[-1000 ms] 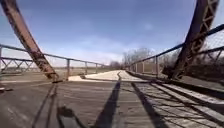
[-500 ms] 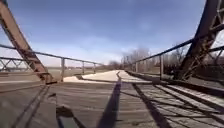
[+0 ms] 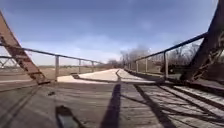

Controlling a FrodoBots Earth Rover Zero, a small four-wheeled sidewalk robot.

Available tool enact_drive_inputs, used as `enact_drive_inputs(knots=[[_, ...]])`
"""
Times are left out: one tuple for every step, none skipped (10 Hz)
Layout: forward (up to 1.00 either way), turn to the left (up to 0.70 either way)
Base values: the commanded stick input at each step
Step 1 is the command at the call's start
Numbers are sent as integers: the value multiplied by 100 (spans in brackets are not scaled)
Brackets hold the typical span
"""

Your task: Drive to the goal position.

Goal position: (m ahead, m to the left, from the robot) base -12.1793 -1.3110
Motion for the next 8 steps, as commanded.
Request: enact_drive_inputs(knots=[[100, 0], [100, 0], [100, 0], [100, 0], [100, 0], [100, 0], [100, 0], [58, 42]])
